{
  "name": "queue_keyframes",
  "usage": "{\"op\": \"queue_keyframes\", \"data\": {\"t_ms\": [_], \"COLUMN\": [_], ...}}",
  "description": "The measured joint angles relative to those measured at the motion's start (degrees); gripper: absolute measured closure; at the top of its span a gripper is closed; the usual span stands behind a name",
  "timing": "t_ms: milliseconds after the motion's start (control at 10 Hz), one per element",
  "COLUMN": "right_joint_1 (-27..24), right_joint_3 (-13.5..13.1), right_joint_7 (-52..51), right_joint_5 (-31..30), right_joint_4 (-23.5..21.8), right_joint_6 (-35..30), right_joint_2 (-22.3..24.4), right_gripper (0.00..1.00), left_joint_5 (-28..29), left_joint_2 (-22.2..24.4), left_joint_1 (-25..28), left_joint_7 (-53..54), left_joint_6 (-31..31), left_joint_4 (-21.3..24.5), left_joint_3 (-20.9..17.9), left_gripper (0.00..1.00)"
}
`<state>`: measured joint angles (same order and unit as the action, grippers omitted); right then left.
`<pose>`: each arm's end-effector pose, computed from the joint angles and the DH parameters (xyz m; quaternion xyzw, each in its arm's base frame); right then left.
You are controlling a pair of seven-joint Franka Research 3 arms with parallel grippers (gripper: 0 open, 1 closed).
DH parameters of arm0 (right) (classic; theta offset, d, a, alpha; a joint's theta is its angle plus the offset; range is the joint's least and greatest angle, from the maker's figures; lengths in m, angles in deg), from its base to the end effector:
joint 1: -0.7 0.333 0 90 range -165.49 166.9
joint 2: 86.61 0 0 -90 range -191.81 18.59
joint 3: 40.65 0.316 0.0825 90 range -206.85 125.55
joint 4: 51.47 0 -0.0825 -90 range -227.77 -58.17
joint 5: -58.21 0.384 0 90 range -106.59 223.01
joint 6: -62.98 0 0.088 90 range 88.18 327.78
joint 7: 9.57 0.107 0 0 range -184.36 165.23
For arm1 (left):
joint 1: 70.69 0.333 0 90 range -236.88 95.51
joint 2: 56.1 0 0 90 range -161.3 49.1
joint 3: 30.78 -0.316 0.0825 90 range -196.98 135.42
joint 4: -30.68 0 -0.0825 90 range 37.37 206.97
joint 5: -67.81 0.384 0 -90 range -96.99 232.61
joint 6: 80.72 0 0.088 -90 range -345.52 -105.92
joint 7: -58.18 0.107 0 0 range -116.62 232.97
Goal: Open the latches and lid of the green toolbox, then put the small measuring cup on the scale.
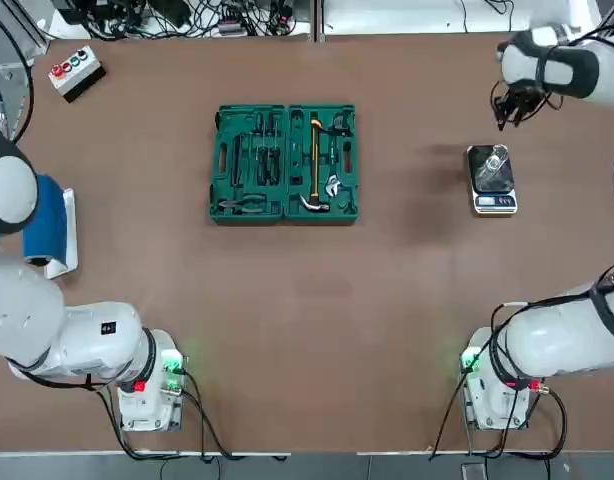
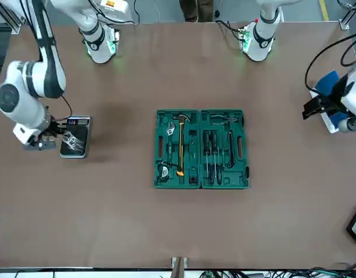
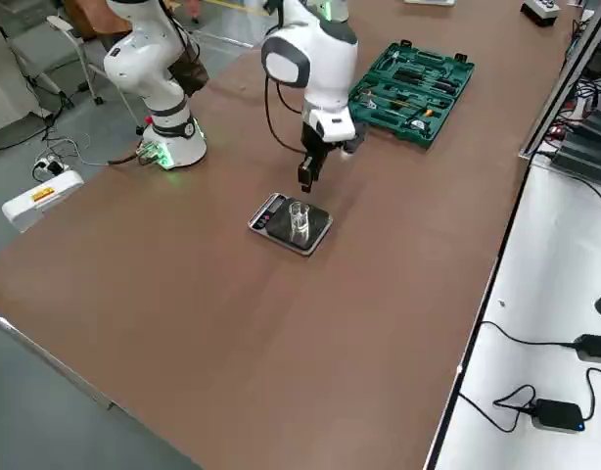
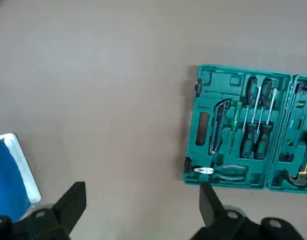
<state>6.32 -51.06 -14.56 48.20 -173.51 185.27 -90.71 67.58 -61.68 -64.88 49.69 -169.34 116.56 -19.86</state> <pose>0.5421 -0.0523 0.3711 0.9951 0.0508 -0.0398 0.0755 0.5791 -0.0467 0.6019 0.9992 0.0297 -0.0251 0.0083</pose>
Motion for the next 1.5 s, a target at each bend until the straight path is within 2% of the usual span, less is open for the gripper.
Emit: {"op": "queue_keyframes", "data": {"t_ms": [200, 400, 500, 700, 800, 900, 1200, 1500], "right_joint_1": [0.03, -0.03, -0.42, -2.45, -3.68, -4.93, -9.27, -10.21], "right_joint_3": [0.21, 0.55, 2.06, 7.79, 10.02, 10.82, 10.81, 10.99], "right_joint_7": [-0.05, -0.16, 0.41, 4.74, 5.91, 6.09, 5.48, 5.48], "right_joint_5": [3.9, 8.3, 8.84, 8.89, 8.89, 8.85, 8.82, 8.82], "right_joint_4": [3.82, 10.0, 14.57, 24.19, 27.66, 30.11, 31.96, 31.96], "right_joint_6": [-5.49, -13.58, -18.12, -26.33, -28.47, -29.36, -29.64, -29.64], "right_joint_2": [3.21, 5.16, 5.51, 5.83, 5.94, 5.95, 5.72, 4.94], "right_gripper": [0.13, 0.02, 0.0, 0.0, 0.0, 0.0, 0.0, 0.0], "left_joint_5": [0.16, 0.21, 0.27, 0.3, 0.31, 0.31, 0.31, 0.31], "left_joint_2": [0.01, 0.01, 0.01, 0.01, 0.01, 0.02, 0.02, 0.01], "left_joint_1": [0.1, 0.16, 0.16, 0.16, 0.15, 0.16, 0.31, 0.38], "left_joint_7": [0.0, 0.0, 0.3, 1.77, 1.94, 1.96, 1.96, 1.97], "left_joint_6": [-0.01, -0.33, -0.98, -1.3, -1.31, -1.32, -1.33, -1.33], "left_joint_4": [-0.15, -0.19, -0.21, -0.23, -0.25, -0.27, -0.28, -0.28], "left_joint_3": [0.34, 0.34, 0.34, 0.35, 0.36, 0.36, 0.34, 0.31], "left_gripper": [0.0, 0.0, 0.0, 0.0, 0.0, 0.0, 0.0, 0.0]}}
